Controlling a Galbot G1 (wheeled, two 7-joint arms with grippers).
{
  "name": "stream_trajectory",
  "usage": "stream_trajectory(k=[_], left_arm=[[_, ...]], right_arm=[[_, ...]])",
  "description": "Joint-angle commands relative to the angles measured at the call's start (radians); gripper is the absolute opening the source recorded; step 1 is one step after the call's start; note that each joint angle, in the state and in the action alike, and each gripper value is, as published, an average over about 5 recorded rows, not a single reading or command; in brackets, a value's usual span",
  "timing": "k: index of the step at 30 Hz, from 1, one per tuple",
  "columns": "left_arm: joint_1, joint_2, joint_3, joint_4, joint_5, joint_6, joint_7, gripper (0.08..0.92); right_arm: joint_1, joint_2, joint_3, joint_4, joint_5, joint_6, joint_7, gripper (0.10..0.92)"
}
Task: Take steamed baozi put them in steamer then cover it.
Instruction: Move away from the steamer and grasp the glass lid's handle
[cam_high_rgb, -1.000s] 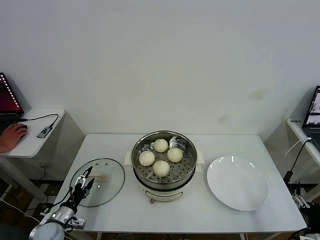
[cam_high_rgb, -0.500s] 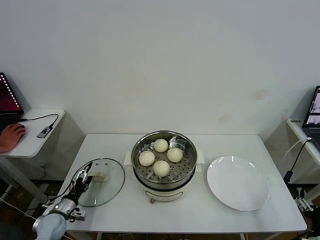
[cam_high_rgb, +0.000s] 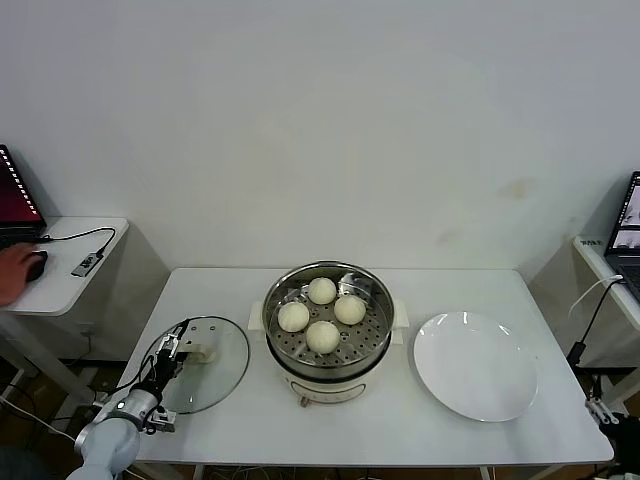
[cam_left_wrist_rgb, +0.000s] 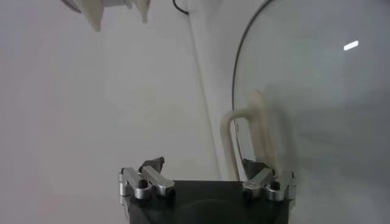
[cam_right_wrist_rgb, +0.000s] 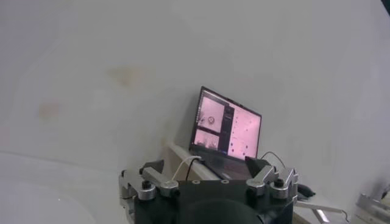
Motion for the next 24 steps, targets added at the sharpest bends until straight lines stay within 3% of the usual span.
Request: stream_trajectory(k=[1,16,20,24], left_arm=[[-0.019,-0.001,0.006,0.027,-0.008,-0.005,0.000,0.732],[-0.034,-0.001,0.004,0.103,-0.074,-0.057,-0.055,0.299],[-0.005,0.008,-0.001,0.042,-0.106,-0.052,-0.061,0.187],[0.057,0.030,-0.015,-0.093,-0.160,-0.004,-0.045,0.139]], right_arm=[[0.001,0.002,-0.001,-0.006,-0.012,0.004,0.001,0.823],[-0.003,0.008,-0.027,0.004,-0.017,0.022,-0.006,0.823],[-0.007,0.010,-0.036,0.009,-0.019,0.025,-0.007,0.823],[-0.014,0.009,-0.042,0.017,-0.022,0.029,-0.009,0.823]])
